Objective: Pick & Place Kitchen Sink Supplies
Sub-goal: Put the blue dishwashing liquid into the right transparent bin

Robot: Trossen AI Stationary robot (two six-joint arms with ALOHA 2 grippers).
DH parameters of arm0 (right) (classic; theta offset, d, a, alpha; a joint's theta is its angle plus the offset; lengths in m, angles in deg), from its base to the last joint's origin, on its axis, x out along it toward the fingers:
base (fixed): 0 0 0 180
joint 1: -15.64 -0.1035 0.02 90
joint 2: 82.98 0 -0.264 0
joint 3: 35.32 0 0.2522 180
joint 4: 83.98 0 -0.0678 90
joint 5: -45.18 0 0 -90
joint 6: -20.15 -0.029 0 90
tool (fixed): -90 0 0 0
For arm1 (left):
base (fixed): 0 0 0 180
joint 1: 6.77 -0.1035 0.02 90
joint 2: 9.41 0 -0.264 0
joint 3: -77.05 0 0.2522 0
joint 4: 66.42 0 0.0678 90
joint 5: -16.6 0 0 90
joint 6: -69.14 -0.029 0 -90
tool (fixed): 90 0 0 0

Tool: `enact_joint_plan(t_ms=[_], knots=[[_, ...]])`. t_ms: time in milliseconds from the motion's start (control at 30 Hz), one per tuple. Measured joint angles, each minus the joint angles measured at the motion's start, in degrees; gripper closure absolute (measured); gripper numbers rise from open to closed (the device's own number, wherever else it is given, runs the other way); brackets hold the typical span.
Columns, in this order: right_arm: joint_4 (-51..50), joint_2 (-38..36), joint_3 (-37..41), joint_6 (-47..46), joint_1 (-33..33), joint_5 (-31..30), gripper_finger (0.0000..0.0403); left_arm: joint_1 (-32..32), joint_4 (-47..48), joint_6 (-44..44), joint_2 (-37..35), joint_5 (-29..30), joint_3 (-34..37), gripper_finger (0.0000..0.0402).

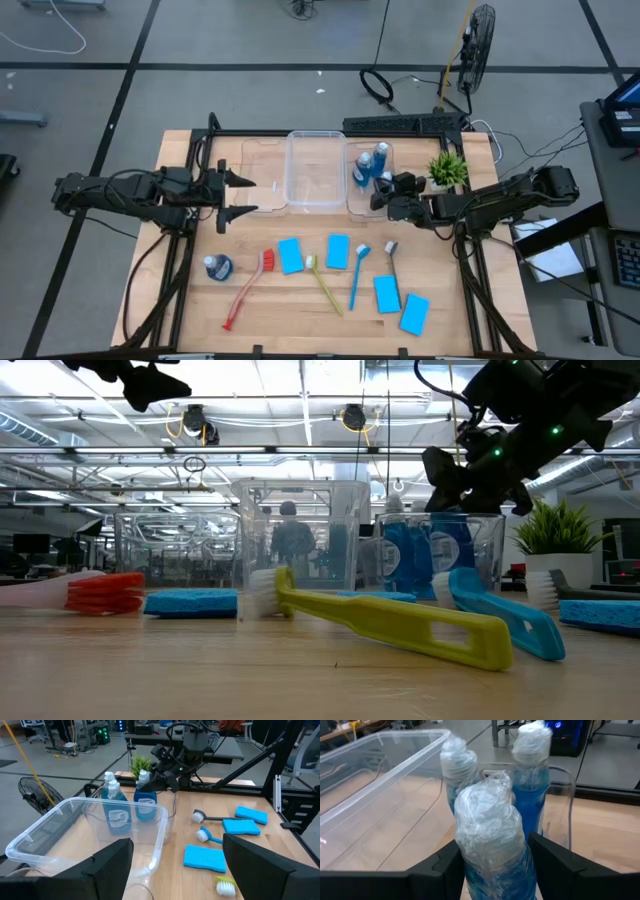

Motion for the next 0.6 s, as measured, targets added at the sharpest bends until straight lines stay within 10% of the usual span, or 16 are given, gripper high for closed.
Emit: enact_joint_plan(t_ms=[600], knots=[[0.39, -0.09, 0.00, 2.90, 0.00, 2.00, 0.0178, 0.00, 0.07, 0.15, 0.00, -0.02, 0.00, 0.0096]])
